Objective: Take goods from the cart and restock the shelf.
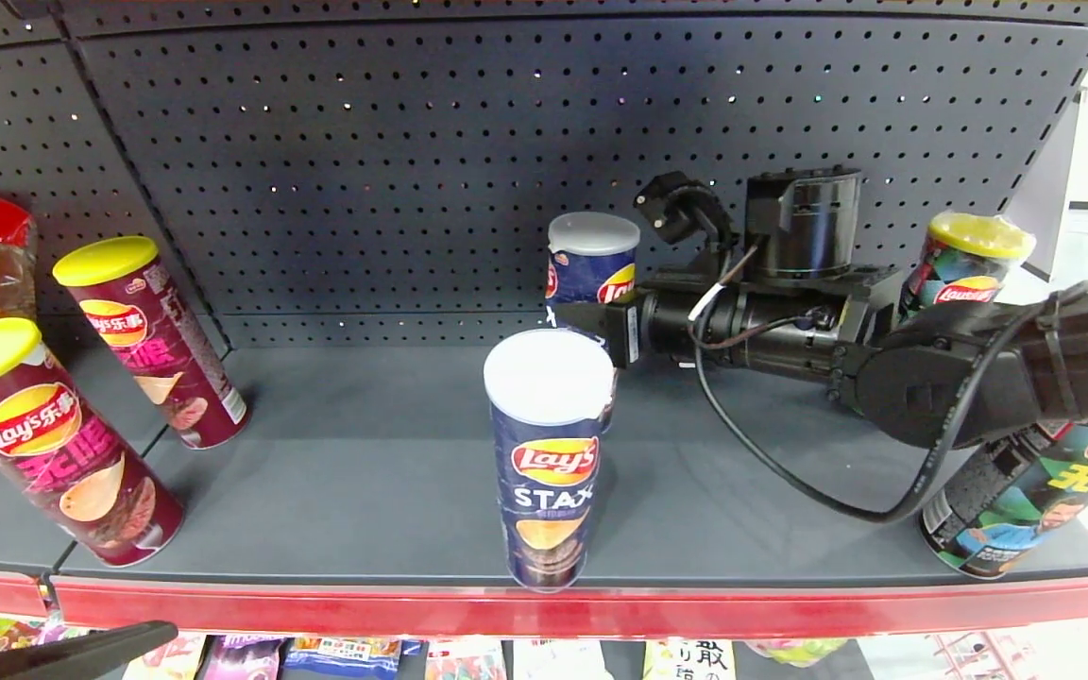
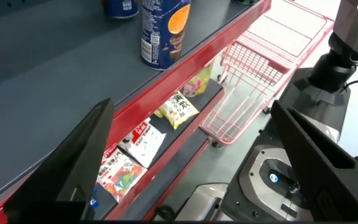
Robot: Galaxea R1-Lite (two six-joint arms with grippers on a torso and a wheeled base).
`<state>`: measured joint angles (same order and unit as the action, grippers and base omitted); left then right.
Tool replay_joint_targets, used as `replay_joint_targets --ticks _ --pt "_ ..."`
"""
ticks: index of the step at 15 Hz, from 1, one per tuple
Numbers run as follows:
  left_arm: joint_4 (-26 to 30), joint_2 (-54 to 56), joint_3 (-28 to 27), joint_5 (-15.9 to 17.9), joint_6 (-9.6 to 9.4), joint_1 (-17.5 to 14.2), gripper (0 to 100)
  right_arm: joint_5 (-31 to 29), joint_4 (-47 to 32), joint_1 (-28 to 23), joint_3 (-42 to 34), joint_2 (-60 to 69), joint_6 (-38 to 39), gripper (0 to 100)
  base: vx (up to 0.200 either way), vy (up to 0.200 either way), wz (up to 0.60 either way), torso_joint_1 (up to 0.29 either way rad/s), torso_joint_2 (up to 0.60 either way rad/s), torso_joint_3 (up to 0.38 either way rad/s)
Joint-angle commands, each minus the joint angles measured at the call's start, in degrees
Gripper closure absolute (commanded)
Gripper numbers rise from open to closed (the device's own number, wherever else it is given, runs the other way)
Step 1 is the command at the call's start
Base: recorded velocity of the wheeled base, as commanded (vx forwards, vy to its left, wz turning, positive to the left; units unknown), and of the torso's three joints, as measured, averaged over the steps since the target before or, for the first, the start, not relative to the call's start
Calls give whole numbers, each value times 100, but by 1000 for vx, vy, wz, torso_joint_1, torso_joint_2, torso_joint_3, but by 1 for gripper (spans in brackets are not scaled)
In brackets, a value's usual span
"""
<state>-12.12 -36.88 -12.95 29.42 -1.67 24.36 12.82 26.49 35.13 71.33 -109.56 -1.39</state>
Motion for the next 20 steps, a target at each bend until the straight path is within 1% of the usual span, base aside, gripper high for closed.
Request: replay_joint_targets --ticks 1,9,17,18,19,20 --pt "-1 23 29 3 0 -1 0 1 5 2 13 -75 -2 100 0 0 0 0 0 0" --pt "-1 31 73 3 0 -1 0 1 5 11 215 -154 95 100 0 0 0 0 0 0" --pt "8 102 91 3 0 -1 0 -8 5 99 48 -162 104 100 0 0 0 0 0 0" --pt "96 119 82 3 9 -1 0 -8 5 99 4 -154 104 100 0 0 0 0 0 0" --pt "175 181 82 3 9 -1 0 -17 5 108 -22 -145 104 0 0 0 0 0 0 0" --pt "245 242 91 12 9 -1 0 -26 5 117 -14 -145 104 0 0 0 0 0 0 0"
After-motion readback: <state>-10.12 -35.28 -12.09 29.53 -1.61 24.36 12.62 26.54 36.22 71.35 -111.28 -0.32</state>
